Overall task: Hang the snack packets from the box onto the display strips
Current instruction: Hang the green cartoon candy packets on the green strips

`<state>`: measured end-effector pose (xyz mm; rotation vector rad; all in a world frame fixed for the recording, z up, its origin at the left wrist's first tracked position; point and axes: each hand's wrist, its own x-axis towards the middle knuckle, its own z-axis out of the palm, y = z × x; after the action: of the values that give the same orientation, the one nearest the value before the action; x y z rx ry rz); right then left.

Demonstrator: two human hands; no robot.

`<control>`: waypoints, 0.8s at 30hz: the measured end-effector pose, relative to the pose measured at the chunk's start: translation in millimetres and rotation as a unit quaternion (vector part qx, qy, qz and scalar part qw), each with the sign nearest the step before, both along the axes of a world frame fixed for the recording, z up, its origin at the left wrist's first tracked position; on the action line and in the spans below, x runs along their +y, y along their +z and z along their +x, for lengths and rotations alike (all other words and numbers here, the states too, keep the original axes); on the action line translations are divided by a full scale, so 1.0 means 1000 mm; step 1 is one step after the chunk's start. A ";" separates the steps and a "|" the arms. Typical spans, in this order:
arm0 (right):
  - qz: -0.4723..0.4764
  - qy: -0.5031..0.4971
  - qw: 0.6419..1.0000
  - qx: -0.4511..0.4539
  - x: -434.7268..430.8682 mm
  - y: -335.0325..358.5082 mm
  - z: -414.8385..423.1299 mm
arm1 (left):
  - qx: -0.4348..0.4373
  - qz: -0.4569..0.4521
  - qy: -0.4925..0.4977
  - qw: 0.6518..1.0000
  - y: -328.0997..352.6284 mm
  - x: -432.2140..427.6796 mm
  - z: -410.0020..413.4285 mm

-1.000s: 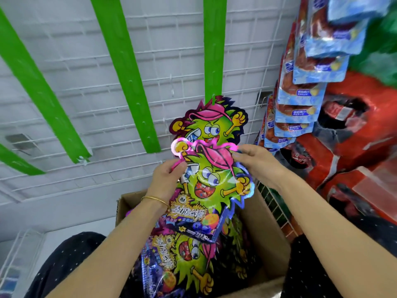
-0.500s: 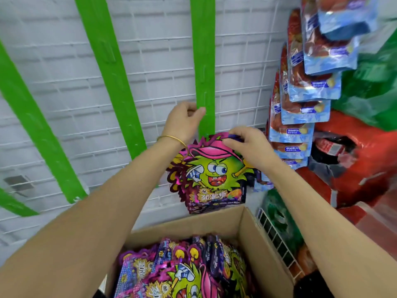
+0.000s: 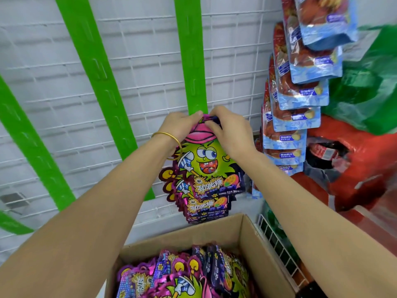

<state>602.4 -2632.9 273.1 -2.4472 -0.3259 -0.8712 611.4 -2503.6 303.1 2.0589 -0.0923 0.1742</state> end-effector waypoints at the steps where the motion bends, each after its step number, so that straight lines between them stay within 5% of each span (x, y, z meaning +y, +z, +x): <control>1: -0.002 -0.002 1.000 -0.004 0.001 0.000 0.000 | 0.007 -0.004 0.000 1.000 0.001 0.001 0.000; 6: -0.008 0.004 1.000 -0.003 0.003 -0.004 -0.001 | 0.066 -0.075 0.005 0.995 0.002 0.002 -0.001; 14: -0.014 0.016 0.999 0.040 0.000 -0.016 -0.001 | 0.050 -0.051 0.002 0.997 -0.006 0.009 -0.002; 20: -0.029 -0.014 0.997 0.070 -0.001 -0.030 0.000 | -0.090 0.084 -0.055 0.991 -0.042 0.018 -0.019; 24: -0.031 -0.055 0.998 -0.023 -0.013 -0.052 -0.019 | -0.282 0.225 0.035 0.932 -0.075 0.040 -0.045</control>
<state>583.0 -2645.5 220.6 -2.5243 -0.2408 -0.9790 566.6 -2463.4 228.0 2.4076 -0.4476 0.8559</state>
